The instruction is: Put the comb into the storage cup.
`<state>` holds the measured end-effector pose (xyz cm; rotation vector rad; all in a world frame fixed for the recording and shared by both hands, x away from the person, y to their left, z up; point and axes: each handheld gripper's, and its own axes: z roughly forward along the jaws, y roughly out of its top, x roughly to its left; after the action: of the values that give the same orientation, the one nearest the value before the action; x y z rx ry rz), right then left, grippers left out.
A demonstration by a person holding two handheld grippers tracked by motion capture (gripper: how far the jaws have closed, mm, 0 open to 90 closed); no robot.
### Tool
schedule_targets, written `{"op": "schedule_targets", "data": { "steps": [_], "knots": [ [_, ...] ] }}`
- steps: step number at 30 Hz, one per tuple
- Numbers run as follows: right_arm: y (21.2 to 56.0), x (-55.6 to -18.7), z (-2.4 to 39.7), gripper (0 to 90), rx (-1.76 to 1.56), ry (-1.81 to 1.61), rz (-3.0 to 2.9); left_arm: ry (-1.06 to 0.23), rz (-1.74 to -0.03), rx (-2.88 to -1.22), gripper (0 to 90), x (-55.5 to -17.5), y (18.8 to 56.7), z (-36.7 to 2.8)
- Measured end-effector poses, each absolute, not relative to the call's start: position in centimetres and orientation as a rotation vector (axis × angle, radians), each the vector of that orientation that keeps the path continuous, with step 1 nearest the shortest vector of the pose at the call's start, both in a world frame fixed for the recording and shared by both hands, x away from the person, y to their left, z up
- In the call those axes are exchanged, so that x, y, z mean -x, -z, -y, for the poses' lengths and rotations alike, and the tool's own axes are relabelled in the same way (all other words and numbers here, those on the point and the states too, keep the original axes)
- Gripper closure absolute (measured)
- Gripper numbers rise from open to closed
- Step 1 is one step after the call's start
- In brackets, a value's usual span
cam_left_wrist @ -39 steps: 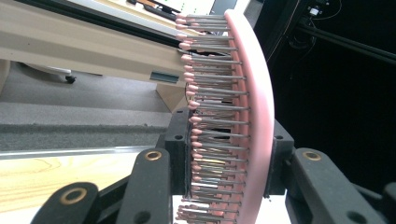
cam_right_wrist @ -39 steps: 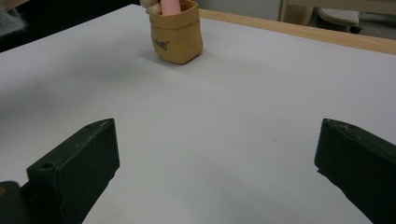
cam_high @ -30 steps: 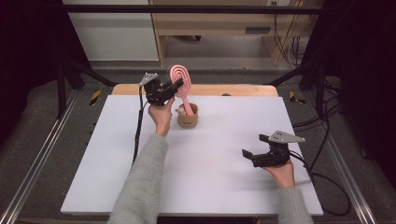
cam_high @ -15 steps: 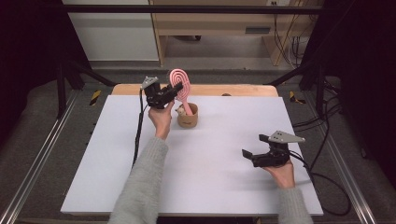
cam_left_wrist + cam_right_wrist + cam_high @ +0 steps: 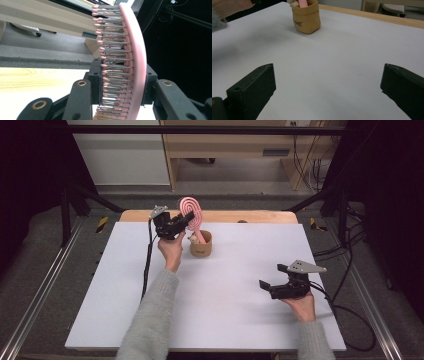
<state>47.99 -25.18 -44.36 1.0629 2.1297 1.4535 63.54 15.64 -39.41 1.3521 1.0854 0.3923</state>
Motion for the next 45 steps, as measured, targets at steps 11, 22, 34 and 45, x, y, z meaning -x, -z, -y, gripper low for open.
{"op": "schedule_targets", "data": {
  "steps": [11, 22, 34, 45],
  "knots": [
    [44.4, -48.0, 25.2, 0.3, -1.065, -1.452, -2.132, -0.387, -1.114, -1.335, 62.3, -63.5, 39.8, -16.5],
    [44.4, -48.0, 25.2, 0.3, -1.066, -1.452, -2.133, -0.390, -1.129, -1.332, 61.6, -63.4, 40.1, -17.3],
    [44.4, -48.0, 25.1, 0.3, -1.066, -1.452, -2.134, -0.390, -1.157, -1.320, 60.8, -63.4, 40.3, -17.9],
    [44.4, -48.0, 25.1, 0.3, -1.064, -1.448, -2.136, -0.386, -1.168, -1.316, 59.9, -63.2, 40.8, -18.6]
  ]
}}
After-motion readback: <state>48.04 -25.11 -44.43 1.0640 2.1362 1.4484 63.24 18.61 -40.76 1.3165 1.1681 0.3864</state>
